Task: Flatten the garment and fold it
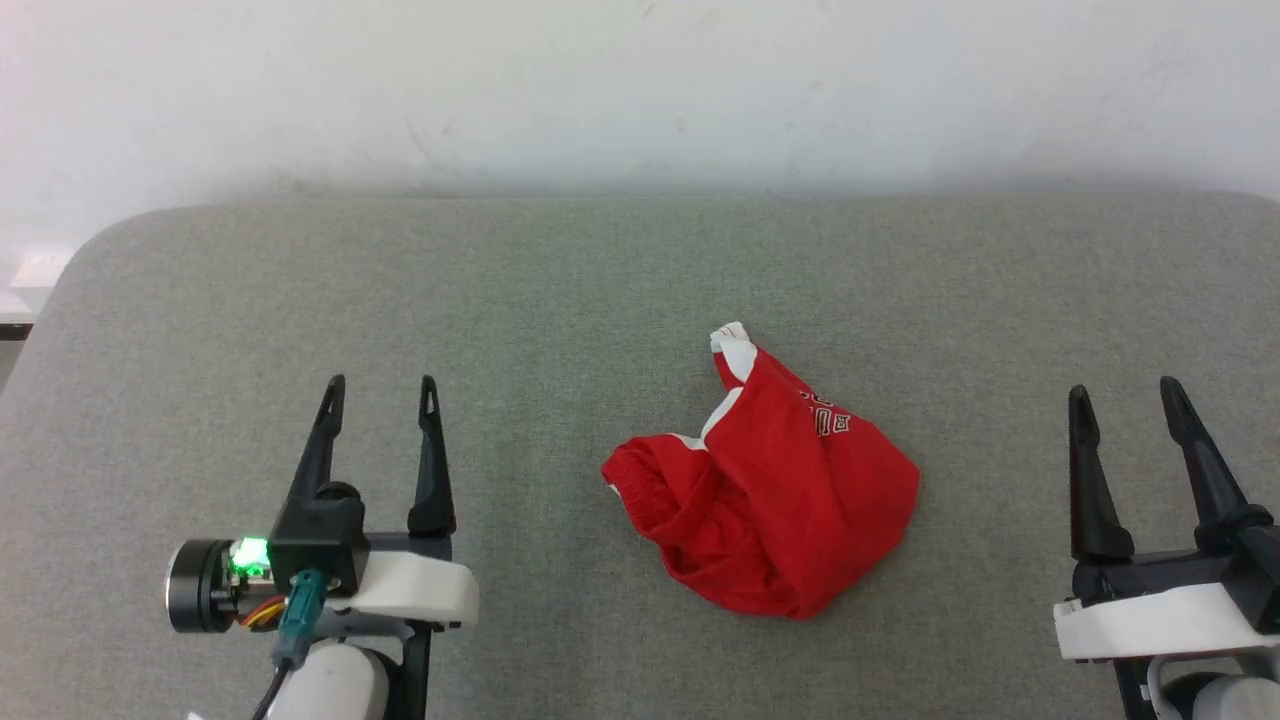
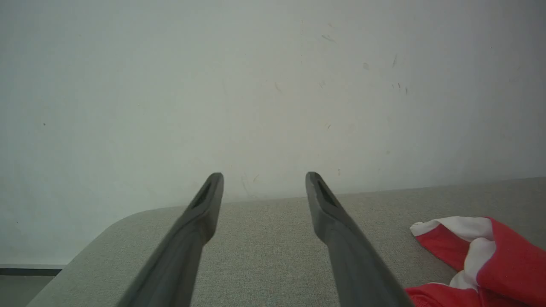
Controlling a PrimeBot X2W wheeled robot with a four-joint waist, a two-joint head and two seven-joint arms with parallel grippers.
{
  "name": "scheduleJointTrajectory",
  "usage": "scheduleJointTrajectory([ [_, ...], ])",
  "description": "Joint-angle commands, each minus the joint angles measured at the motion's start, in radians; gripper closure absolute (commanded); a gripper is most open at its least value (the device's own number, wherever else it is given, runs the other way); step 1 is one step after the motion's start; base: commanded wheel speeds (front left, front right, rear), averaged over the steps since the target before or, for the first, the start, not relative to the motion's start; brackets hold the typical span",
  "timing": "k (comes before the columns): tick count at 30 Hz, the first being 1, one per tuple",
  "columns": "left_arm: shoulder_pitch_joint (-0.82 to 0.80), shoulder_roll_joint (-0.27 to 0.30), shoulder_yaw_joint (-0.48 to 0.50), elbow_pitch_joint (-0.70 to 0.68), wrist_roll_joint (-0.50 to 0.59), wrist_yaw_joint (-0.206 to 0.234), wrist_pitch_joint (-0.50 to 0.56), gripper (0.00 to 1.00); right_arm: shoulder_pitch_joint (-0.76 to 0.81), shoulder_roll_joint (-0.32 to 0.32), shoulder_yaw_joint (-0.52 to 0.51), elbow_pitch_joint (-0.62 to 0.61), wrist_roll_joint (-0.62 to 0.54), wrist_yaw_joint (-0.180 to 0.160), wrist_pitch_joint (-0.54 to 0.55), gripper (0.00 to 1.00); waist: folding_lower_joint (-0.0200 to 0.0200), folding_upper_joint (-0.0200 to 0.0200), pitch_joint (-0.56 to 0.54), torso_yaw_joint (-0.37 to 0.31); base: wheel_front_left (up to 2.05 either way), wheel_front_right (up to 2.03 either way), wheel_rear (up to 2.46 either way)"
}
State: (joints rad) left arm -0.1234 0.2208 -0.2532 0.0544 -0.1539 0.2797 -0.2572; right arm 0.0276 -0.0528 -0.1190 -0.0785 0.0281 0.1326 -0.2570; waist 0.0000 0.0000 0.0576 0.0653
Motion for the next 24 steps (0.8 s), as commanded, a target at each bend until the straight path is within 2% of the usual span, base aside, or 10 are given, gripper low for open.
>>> scheduleJointTrajectory([
  [1, 0.013, -0.009, 0.014, 0.000, 0.015, -0.013, -0.004, 0.00, 0.003, 0.003, 0.000, 0.001, 0.003, -0.002, -0.005, 0.00, 0.0000, 0.0000, -0.001, 0.003, 0.00, 0.00, 0.00],
  [6, 0.016, -0.033, 0.043, 0.000, 0.036, -0.042, -0.004, 0.00, -0.046, 0.003, -0.016, -0.021, 0.003, -0.002, -0.005, 0.00, 0.0000, 0.0000, 0.004, 0.009, 0.00, 0.00, 0.00],
  [9, 0.010, -0.053, 0.068, -0.003, 0.054, -0.066, -0.004, 0.00, -0.169, 0.003, -0.035, -0.067, -0.055, -0.002, -0.005, 0.00, 0.0000, 0.0000, 0.016, 0.018, 0.00, 0.00, 0.00],
  [12, 0.007, -0.062, 0.080, -0.006, 0.062, -0.075, -0.004, 0.00, -0.249, -0.002, -0.046, -0.089, -0.066, -0.002, -0.005, 0.00, 0.0000, 0.0000, 0.023, 0.026, 0.00, 0.00, 0.00],
  [15, 0.001, -0.082, 0.098, -0.009, 0.075, -0.093, -0.004, 0.00, -0.405, -0.069, -0.024, -0.076, -0.055, -0.002, -0.005, 0.00, 0.0000, 0.0000, 0.041, 0.045, 0.00, 0.00, 0.00],
  [17, -0.002, -0.091, 0.105, -0.009, 0.080, -0.100, -0.005, 0.00, -0.465, -0.121, 0.019, -0.017, -0.043, -0.002, -0.005, 0.00, 0.0000, 0.0000, 0.049, 0.055, 0.00, 0.00, 0.00],
  [21, -0.007, -0.107, 0.118, -0.011, 0.088, -0.111, -0.005, 0.00, -0.563, -0.269, 0.215, 0.218, 0.034, -0.002, 0.038, 0.00, 0.0000, 0.0000, 0.066, 0.077, 0.00, 0.00, 0.00],
  [22, -0.007, -0.107, 0.118, -0.011, 0.088, -0.111, -0.005, 0.00, -0.563, -0.269, 0.215, 0.218, 0.034, -0.002, 0.038, 0.00, 0.0000, 0.0000, 0.066, 0.077, 0.00, 0.00, 0.00],
  [24, -0.012, -0.115, 0.123, -0.014, 0.091, -0.116, -0.005, 0.00, -0.625, -0.347, 0.358, 0.309, 0.133, -0.002, 0.140, 0.00, 0.0000, 0.0000, 0.081, 0.088, 0.00, 0.00, 0.00],
])
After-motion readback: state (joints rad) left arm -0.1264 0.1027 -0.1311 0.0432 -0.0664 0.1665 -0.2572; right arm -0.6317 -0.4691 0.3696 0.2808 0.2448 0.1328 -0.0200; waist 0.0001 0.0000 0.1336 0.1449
